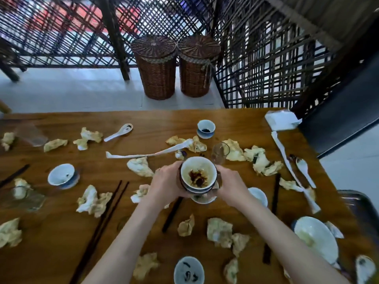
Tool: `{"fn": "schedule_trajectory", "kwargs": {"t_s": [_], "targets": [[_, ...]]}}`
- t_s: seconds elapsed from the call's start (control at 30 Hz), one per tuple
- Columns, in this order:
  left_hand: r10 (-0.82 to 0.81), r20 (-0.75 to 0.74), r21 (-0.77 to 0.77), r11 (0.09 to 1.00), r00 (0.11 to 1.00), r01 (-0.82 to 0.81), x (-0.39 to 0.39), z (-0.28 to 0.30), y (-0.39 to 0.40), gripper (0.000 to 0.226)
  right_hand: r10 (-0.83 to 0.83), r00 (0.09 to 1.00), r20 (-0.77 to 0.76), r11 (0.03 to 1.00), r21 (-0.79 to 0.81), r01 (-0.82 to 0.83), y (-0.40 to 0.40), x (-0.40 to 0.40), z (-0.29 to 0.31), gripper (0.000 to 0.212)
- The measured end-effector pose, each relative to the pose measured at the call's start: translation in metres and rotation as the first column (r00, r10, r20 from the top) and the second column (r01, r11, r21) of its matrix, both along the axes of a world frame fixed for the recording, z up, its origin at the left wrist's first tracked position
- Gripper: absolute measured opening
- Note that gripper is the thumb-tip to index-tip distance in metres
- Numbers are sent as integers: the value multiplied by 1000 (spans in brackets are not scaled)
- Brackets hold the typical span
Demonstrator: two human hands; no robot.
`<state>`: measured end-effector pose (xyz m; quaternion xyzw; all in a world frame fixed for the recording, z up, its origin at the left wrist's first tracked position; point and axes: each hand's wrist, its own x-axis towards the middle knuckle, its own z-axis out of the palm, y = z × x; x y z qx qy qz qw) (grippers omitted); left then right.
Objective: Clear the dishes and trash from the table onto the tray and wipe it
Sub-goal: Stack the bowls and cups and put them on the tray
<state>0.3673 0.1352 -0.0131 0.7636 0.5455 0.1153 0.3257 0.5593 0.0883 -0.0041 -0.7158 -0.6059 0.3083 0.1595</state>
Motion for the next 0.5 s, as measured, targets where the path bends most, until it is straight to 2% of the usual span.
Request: {"fn": "schedule_trajectory", "kwargs": {"t_s": [0.17, 0.3, 0.5], "targets": [[28, -69, 8, 1000, 997, -28, 20, -3, -9, 93, 53, 999, 1, 998, -24, -53, 2, 20, -5, 72], [47, -124, -11, 999, 991, -49, 26, -7, -16, 96, 65, 997, -27, 994, -81, -67, -2, 26, -15, 68], [103, -18, -135, 985, 995, -104, 28, -13, -19, 99, 63, 994, -84, 992, -101, -72, -5, 31, -22, 65]]}}
